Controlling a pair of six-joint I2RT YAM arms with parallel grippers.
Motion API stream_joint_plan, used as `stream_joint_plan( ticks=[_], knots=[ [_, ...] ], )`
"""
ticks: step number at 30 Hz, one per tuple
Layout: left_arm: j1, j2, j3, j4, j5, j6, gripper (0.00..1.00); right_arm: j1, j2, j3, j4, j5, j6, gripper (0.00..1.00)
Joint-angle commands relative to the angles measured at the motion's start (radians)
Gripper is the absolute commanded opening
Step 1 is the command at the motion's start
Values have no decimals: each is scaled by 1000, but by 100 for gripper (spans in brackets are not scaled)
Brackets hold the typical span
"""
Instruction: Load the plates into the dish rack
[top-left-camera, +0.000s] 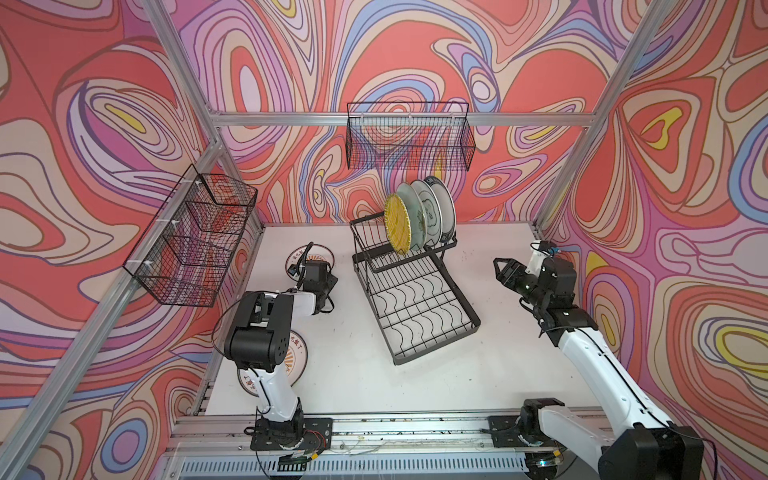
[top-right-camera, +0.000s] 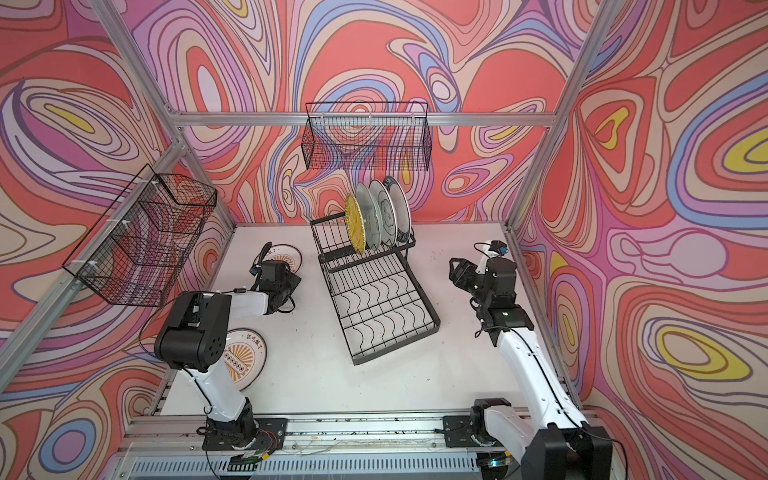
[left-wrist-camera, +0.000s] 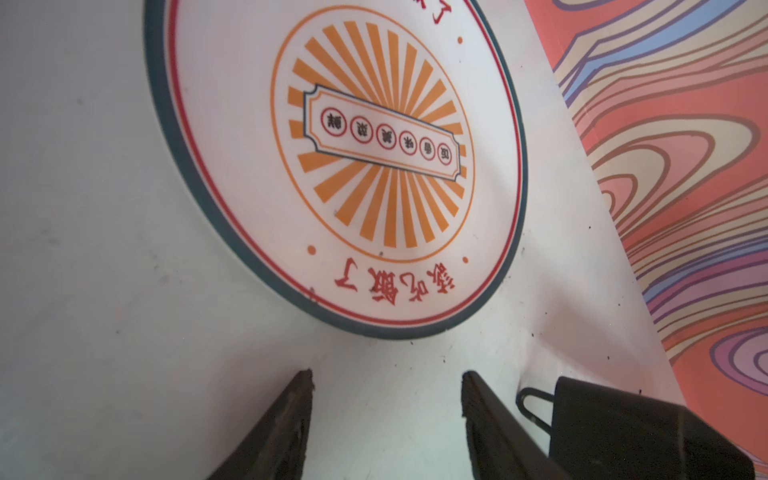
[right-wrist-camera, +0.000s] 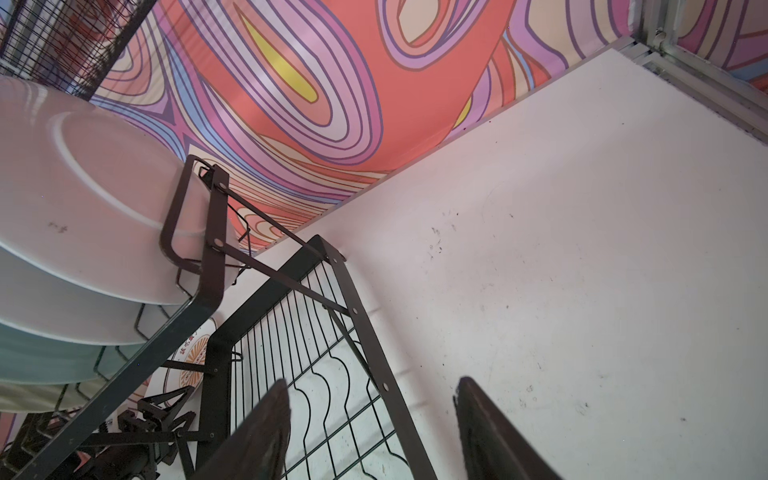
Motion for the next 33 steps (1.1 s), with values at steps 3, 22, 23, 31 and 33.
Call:
stream_joint_plan(
  ticks=[3, 22, 23, 31, 33],
  knots=[
    [8, 55, 36, -12, -43, -87, 56, -13, -13, -18, 15, -12, -23, 65],
    [8, 83, 6, -25, -154, -363, 52, -54, 23, -58, 75, -80, -25, 65],
    [9, 89, 8, -28, -155, -369, 52, -57, 23, -60, 74, -83, -25, 65],
    [9, 108, 5, -35, -171, -431, 51, -74, 25, -68, 85, -101, -23, 64],
    [13, 116, 14, -38, -166, -421, 50, -76, 28, -69, 85, -107, -23, 64]
  ],
)
